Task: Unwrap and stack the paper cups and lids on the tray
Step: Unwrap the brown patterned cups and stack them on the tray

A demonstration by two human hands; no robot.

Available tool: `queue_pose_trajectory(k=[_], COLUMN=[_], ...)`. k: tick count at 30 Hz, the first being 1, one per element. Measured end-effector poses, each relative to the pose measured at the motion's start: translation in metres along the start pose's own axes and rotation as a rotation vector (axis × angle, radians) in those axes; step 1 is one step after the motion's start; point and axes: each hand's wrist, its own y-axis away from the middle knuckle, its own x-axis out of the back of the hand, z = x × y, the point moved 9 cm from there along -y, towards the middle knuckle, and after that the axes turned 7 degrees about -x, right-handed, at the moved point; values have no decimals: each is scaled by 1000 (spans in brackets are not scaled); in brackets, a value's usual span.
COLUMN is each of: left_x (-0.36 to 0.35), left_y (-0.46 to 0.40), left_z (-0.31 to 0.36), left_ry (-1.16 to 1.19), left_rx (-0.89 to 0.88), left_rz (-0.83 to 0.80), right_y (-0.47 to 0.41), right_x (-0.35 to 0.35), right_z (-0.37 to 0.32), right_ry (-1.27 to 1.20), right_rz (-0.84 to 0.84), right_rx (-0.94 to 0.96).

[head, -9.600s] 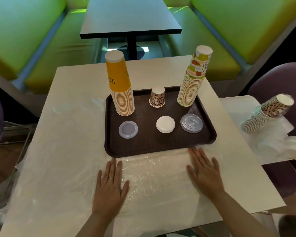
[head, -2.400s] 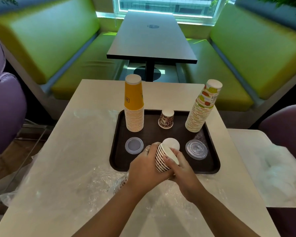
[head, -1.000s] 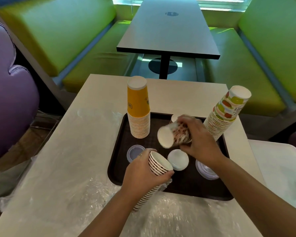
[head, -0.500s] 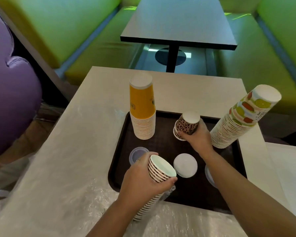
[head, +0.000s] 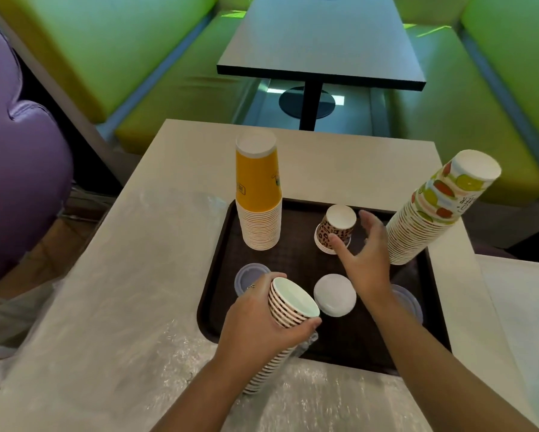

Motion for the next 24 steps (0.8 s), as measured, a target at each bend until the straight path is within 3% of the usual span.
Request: queue_pose_trajectory(k=[1,3,6,10,15,20,24], left_x=[1,4,8,14,15,9,7], left_y=[1,4,8,19,31,40,45], left_z=[2,5,13,22,23,15,8], left_ry=[4,17,31,81,41,38,25], left_rx=[-6,-29,-68,-131,-158,-160,-146], left_rz=[6,21,38,82,98,-8,-22], right_y=[15,51,104,127,135,130,133], right_x=[2,-7,-19,-14,-15,-7,-14], right_z=[-14,-38,-61,-75,-74,-71,-70], right_ry=[-62,-150,-47,140,146,69,143], right_rz=[-71,-370,-717,-654,-637,-600,-713], right_rx=[32,39,87,256,209,157,152])
